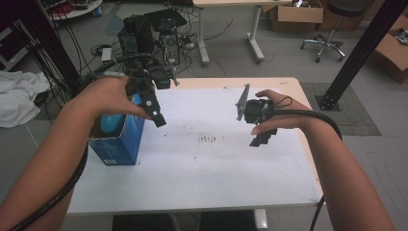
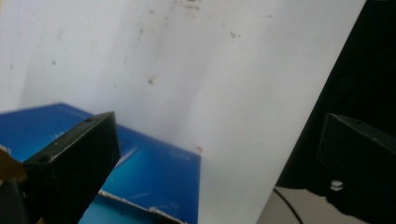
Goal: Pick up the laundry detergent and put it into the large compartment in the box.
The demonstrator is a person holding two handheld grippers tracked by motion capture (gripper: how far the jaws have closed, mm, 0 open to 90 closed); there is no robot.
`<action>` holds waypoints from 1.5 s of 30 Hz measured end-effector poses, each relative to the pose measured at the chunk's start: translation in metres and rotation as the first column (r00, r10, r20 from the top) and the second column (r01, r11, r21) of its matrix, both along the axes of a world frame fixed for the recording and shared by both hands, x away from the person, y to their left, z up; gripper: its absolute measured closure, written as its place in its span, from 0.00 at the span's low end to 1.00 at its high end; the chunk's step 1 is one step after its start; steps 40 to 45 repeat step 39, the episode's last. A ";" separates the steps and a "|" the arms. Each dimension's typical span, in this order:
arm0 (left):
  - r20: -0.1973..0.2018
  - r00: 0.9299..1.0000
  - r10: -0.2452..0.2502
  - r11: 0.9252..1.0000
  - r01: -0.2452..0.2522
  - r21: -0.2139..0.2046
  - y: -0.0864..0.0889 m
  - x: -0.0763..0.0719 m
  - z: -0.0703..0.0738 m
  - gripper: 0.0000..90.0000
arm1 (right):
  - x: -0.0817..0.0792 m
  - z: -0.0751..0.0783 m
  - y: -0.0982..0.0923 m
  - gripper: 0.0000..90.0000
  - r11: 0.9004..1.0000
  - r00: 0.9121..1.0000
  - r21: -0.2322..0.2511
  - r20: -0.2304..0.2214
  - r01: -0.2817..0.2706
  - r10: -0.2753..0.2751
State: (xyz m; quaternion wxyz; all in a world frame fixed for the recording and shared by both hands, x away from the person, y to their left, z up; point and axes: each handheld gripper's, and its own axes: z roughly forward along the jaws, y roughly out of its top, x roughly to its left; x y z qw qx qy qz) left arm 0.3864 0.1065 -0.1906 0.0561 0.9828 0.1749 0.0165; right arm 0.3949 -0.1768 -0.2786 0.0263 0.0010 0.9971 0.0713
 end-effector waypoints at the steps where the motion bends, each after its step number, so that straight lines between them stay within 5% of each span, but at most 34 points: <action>1: -0.010 1.000 -0.021 1.000 0.021 -0.006 -0.002 -0.001 -0.002 0.00 | 0.000 0.000 0.000 0.18 1.000 1.000 0.001 0.003 -0.003 0.003; 7: -0.021 0.986 -0.163 0.987 0.163 0.005 -0.013 -0.006 -0.011 0.00 | 0.003 0.001 -0.001 0.18 1.000 1.000 -0.001 -0.001 0.005 -0.005; 13: -0.051 0.970 -0.238 0.971 0.240 0.021 -0.019 -0.010 -0.016 0.00 | 0.004 0.001 -0.002 0.18 1.000 1.000 0.000 -0.002 0.005 -0.005; 45: -0.051 0.965 -0.259 0.966 0.259 0.011 -0.023 -0.010 -0.023 0.00 | 0.004 -0.002 -0.003 0.18 1.000 1.000 0.000 -0.003 0.013 -0.013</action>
